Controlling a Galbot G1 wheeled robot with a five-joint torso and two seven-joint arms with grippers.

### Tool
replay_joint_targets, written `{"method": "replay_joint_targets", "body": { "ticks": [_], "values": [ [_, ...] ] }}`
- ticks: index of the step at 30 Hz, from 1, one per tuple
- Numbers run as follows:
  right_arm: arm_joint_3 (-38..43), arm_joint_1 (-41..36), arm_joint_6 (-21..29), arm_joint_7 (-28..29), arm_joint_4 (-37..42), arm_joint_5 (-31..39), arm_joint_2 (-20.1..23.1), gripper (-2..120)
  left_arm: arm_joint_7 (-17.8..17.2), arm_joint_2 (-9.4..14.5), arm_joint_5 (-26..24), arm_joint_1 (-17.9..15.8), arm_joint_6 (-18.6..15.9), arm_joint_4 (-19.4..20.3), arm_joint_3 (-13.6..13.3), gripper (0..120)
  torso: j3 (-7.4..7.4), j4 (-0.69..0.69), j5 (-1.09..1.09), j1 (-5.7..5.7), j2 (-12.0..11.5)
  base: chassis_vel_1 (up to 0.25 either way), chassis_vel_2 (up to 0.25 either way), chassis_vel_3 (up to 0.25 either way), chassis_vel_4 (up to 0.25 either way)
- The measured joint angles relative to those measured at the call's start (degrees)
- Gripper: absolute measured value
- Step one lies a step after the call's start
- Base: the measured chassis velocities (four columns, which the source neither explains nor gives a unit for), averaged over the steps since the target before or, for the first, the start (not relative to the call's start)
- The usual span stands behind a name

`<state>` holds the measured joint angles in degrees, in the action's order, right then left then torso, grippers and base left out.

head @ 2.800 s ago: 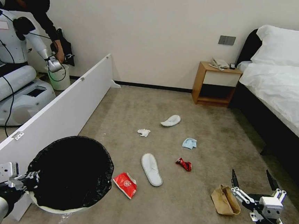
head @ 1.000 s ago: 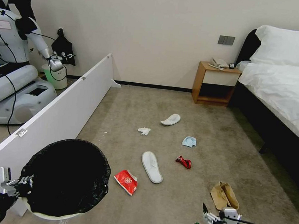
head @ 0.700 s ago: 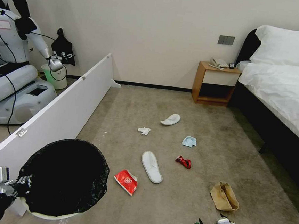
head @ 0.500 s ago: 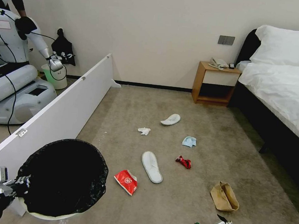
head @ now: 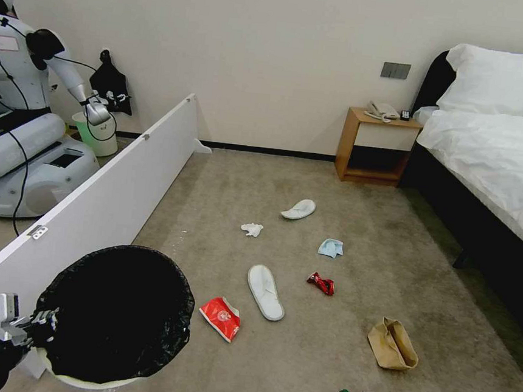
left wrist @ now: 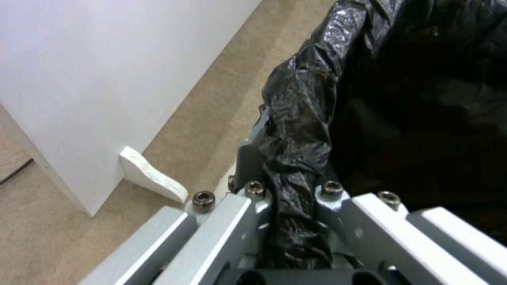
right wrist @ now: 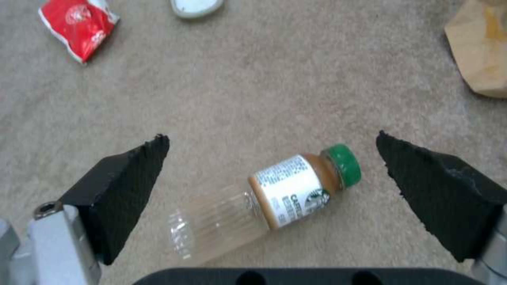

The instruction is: Pick up the trash bin, then pick up the garbage from the floor and place it into the trash bin.

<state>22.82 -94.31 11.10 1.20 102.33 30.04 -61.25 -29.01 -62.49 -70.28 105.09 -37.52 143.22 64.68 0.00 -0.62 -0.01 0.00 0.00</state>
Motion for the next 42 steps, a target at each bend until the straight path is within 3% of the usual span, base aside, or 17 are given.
{"method": "replay_joint_targets", "body": {
  "ticks": [5,11,17,28,42],
  "values": [
    [-0.1,-0.3,2.8,1.9,0.9,4.7,0.1,100,0.0,0.0,-0.1,0.2,0.0,0.0,0.1,3,0.0,0.01,0.0,0.0,0.0,0.0,0.0,0.0,0.0],
    [1.7,-0.8,6.1,8.9,1.0,11.1,-4.5,100,0.0,0.1,-0.3,0.1,0.0,0.0,0.1,3,0.0,-0.01,0.01,0.0,0.0,0.0,0.0,0.0,0.0],
    [3.3,-0.7,8.4,13.9,0.8,22.5,-8.8,100,0.0,0.8,-0.7,-0.2,0.0,0.0,0.1,3,0.0,0.0,0.01,0.0,0.0,0.0,0.0,0.0,0.0],
    [2.3,2.9,8.2,16.3,-2.0,25.1,-12.6,100,0.0,1.0,-0.8,0.0,-0.1,0.0,-0.1,3,0.0,0.0,0.01,0.0,0.0,0.0,0.0,0.0,0.0],
    [1.0,8.5,8.9,19.6,-6.5,28.7,-13.0,100,0.0,0.9,-1.0,0.2,-0.1,0.0,0.3,3,0.0,0.0,0.01,0.0,0.0,0.0,0.0,0.0,0.0]
  ]
}}
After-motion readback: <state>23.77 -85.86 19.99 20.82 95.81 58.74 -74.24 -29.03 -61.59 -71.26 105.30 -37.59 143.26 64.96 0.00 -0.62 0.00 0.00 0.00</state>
